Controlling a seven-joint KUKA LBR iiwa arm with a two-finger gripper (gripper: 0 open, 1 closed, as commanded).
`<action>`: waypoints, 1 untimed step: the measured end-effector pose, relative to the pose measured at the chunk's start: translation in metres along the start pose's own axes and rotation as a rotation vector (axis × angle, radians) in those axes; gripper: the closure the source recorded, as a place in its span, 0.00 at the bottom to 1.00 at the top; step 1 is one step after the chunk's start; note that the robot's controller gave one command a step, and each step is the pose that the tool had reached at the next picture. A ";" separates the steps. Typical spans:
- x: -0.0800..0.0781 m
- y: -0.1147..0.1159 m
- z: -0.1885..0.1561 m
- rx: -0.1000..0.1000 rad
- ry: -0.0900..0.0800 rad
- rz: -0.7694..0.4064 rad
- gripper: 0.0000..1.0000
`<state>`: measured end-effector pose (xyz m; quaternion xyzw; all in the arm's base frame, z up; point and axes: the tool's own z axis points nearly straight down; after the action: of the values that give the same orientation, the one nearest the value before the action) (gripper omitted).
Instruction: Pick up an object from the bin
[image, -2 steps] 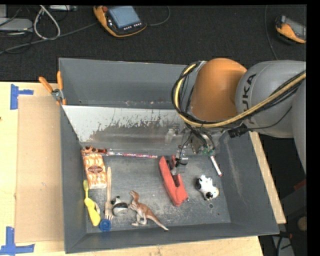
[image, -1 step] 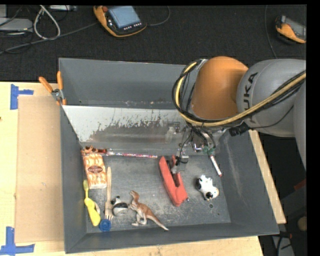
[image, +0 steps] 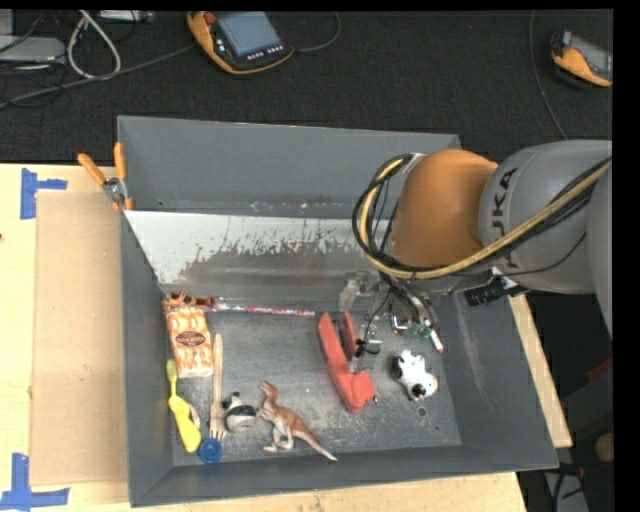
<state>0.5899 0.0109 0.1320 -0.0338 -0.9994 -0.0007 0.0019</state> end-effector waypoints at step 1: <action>-0.005 -0.007 0.001 -0.001 -0.006 0.082 0.00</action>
Offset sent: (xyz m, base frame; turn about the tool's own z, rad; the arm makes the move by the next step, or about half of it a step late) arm -0.0231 -0.0261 -0.0375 0.1196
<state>0.5940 0.0031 0.1307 -0.0748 -0.9972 -0.0010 -0.0011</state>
